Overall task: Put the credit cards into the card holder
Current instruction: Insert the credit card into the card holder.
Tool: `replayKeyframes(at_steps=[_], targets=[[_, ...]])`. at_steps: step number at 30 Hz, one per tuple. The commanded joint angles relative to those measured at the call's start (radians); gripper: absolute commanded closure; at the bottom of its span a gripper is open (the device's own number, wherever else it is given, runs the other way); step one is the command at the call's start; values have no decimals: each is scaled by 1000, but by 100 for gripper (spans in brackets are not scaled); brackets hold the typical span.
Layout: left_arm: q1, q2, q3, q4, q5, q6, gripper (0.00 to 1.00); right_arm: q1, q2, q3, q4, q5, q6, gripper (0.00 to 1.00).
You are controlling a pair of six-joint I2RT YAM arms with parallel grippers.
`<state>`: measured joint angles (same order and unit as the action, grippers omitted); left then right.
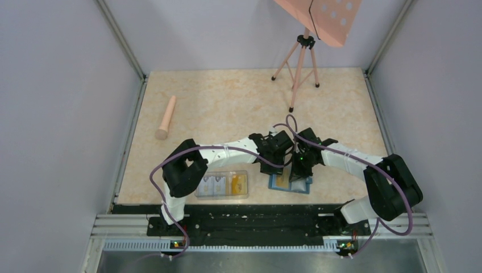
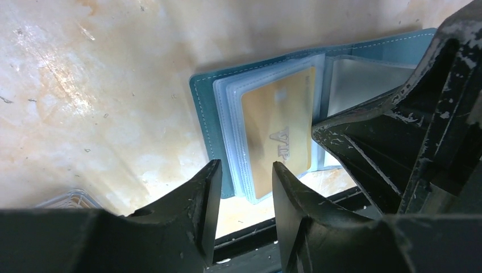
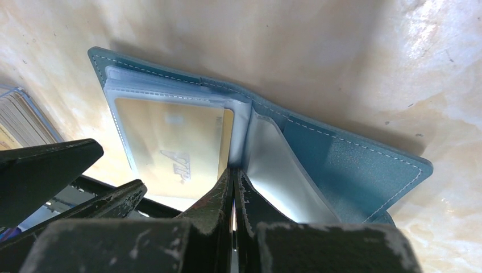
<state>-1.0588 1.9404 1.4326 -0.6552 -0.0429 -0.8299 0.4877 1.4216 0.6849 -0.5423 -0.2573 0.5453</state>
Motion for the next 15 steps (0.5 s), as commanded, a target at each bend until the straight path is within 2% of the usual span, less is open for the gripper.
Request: replayKeyframes(at_steps=[1, 12, 15], targets=[[-13, 4, 32, 30, 7, 27, 57, -6, 11, -19, 21, 7, -1, 100], [-14, 42, 20, 80, 74, 21, 58, -6, 11, -24, 25, 4, -1, 100], [-14, 47, 17, 96, 88, 20, 61, -6, 11, -23, 24, 3, -1, 100]])
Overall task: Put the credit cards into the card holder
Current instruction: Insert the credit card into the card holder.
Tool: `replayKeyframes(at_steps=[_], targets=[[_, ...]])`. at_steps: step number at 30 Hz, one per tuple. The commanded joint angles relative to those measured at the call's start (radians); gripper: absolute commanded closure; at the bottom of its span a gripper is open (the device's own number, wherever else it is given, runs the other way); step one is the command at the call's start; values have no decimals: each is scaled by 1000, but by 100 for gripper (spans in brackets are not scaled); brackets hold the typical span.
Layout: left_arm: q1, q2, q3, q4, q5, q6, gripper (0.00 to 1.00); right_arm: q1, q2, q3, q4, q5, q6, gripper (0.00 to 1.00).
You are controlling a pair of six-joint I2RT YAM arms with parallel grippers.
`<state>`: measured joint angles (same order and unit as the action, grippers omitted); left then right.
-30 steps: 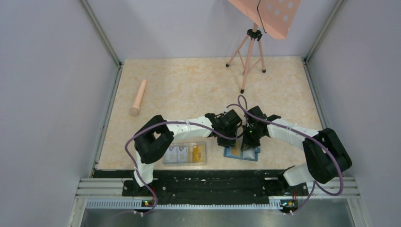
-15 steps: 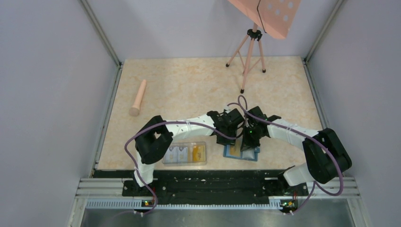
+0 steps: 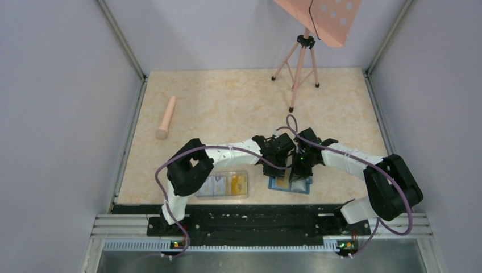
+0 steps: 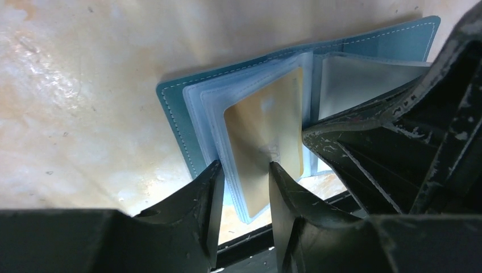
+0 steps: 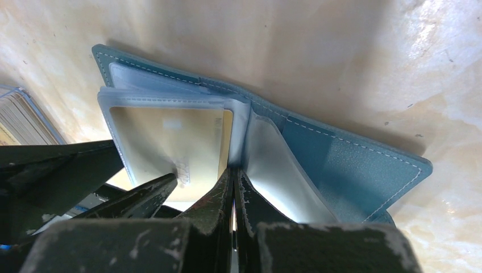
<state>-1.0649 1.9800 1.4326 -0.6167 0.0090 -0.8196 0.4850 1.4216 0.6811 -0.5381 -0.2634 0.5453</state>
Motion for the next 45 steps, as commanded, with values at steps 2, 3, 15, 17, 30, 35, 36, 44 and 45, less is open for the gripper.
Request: replayKeyframes(at_steps=[2, 3, 15, 17, 30, 35, 36, 44, 45], targets=[[-9, 5, 16, 61, 40, 12, 67, -3, 11, -21, 20, 9, -1, 100], [-8, 5, 14, 63, 41, 12, 70, -3, 11, -21, 21, 9, -2, 100], [-9, -56, 20, 21, 2, 10, 100, -3, -19, -1, 16, 1, -3, 100], [-8, -64, 23, -35, -51, 18, 100, -3, -60, 17, 7, -1, -5, 100], [-5, -47, 125, -137, -18, -14, 78, -39, -283, 68, -17, 22, 26, 99], [-8, 0, 124, -43, 106, -38, 62, -82, -328, 49, -26, 14, 42, 99], [-9, 6, 120, -21, 127, -42, 62, -90, -338, 46, -28, 12, 47, 99], [-14, 52, 80, 132, 232, -103, 57, -118, -390, 33, -51, 27, 66, 99], [-14, 60, 81, 133, 235, -110, 56, -118, -390, 31, -47, 19, 68, 99]])
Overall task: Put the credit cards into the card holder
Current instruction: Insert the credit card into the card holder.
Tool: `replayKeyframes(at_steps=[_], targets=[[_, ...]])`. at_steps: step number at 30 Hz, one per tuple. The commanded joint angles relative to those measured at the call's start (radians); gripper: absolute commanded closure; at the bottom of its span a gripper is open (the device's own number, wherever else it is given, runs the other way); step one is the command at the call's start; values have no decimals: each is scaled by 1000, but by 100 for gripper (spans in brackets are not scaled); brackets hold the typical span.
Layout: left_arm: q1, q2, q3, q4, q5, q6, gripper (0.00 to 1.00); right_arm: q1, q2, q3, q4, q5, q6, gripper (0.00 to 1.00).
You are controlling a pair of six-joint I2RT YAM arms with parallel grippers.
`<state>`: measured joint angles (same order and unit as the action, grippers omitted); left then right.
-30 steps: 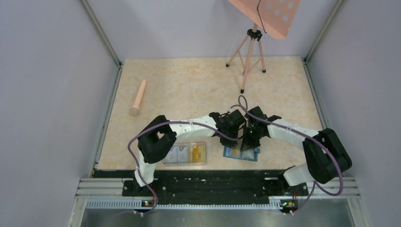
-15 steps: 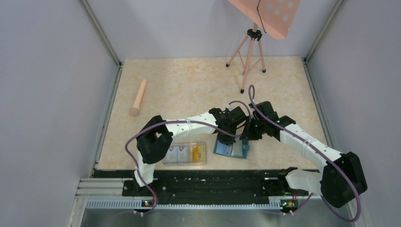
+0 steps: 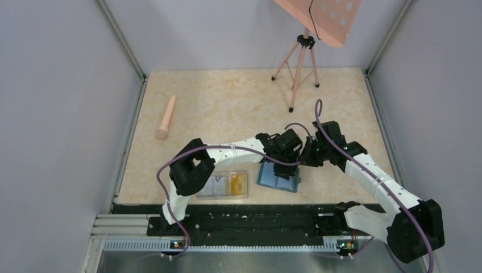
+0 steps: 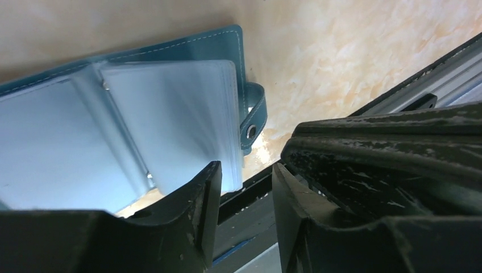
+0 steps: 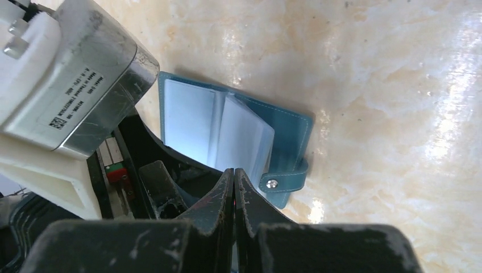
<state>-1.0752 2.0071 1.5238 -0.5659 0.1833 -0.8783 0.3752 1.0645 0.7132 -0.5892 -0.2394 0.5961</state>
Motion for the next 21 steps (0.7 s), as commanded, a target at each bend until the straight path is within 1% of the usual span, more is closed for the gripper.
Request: replayKeyframes(at_steps=[1, 4, 8, 14, 17, 21], targets=[[-4, 39, -10, 83, 61, -54, 56, -8, -34, -1, 5, -11, 19, 99], [-5, 17, -17, 89, 42, -46, 56, -8, -32, -7, 5, -24, 18, 99], [-4, -77, -63, 110, -32, -22, 54, -8, -27, -16, 4, -41, 14, 99], [16, -252, -205, 209, -74, -19, 52, -7, 14, -20, 0, -86, -9, 99], [35, -321, -275, 206, -85, -19, 52, -1, 39, -14, 0, -109, -15, 99], [68, -436, -385, 204, -94, -23, 51, 50, 63, 10, 5, -103, 1, 98]])
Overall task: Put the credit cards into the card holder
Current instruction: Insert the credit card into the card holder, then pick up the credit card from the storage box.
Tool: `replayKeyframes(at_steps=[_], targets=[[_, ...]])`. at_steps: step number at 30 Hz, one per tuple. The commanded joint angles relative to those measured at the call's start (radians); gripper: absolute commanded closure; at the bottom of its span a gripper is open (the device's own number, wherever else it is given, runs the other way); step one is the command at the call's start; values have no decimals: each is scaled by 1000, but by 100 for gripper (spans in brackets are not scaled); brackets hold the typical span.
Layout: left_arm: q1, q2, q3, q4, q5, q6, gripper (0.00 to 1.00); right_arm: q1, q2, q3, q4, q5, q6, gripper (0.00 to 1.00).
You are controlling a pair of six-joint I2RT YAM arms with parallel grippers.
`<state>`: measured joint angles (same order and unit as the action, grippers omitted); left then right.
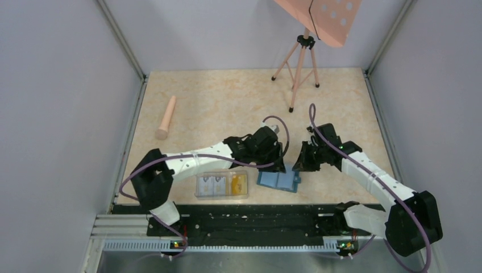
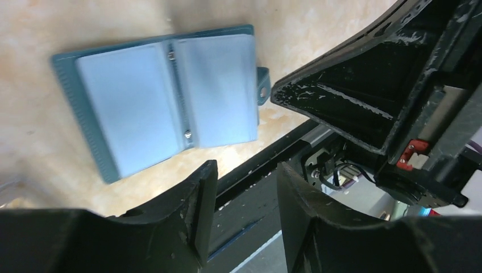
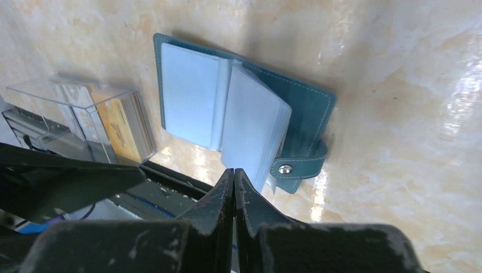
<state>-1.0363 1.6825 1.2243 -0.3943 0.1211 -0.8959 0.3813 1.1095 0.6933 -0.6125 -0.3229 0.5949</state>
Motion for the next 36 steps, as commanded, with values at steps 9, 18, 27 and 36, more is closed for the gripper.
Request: replayKeyframes(at_steps=[9, 18, 27, 36], targets=[[123, -492, -389, -49, -93, -48, 49, 229, 106, 94, 142, -2, 114, 93], [225, -873, -584, -227, -179, -99, 46, 408, 226, 168, 260, 11, 202, 75], [262, -763, -597, -249, -128, -75, 50, 524, 385, 239, 338, -4, 256, 59], [260, -520, -537, -200, -44, -13, 60, 561, 443, 259, 313, 24, 251, 71]])
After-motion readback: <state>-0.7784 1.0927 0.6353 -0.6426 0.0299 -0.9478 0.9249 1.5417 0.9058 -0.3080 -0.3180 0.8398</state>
